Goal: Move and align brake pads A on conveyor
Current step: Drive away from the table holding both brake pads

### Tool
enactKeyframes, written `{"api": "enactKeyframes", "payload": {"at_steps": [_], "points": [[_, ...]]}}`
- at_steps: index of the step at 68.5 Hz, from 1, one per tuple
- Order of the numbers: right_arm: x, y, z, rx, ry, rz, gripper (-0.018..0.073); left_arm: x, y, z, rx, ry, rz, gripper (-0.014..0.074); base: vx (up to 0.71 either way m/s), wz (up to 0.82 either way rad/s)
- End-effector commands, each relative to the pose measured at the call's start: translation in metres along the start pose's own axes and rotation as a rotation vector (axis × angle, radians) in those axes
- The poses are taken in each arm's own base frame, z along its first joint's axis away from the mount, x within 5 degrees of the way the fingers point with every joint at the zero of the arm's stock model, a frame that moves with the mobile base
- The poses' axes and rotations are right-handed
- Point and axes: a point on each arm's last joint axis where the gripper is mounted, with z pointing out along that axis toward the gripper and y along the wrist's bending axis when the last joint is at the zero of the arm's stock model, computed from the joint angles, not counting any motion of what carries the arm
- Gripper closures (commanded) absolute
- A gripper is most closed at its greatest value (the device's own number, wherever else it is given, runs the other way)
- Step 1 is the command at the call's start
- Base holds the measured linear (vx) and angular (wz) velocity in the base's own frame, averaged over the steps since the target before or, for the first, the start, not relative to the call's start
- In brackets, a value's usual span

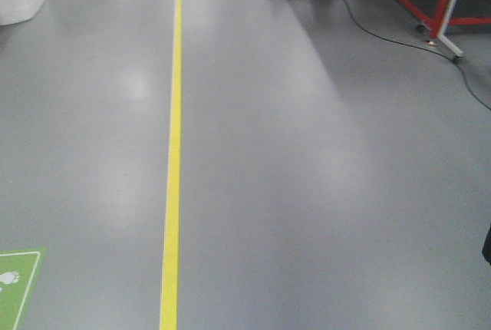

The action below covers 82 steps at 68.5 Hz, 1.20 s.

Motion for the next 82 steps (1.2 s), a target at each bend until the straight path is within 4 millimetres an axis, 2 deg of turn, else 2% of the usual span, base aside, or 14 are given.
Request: {"api": "enactKeyframes", "payload": {"at_steps": [1,36,82], "points": [[-0.0187,-0.0004,-0.0029,0.004,-0.124,-0.015,0.0566,-0.0176,-0.0005,-0.0031,0.003,-0.123,-0.011,0.0603,0.11,0.37],[-0.0187,-0.0004,-0.0029,0.004,-0.124,-0.015,0.0566,-0.0176,-0.0005,-0.0031,0.003,-0.123,-0.011,0.0603,0.23,0.21],[-0.0187,-0.0004,-0.0029,0.004,-0.124,-0.015,0.0566,-0.0176,-0.0005,-0.0031,0.003,-0.123,-0.011,0.0603,0.47,-0.01]]}}
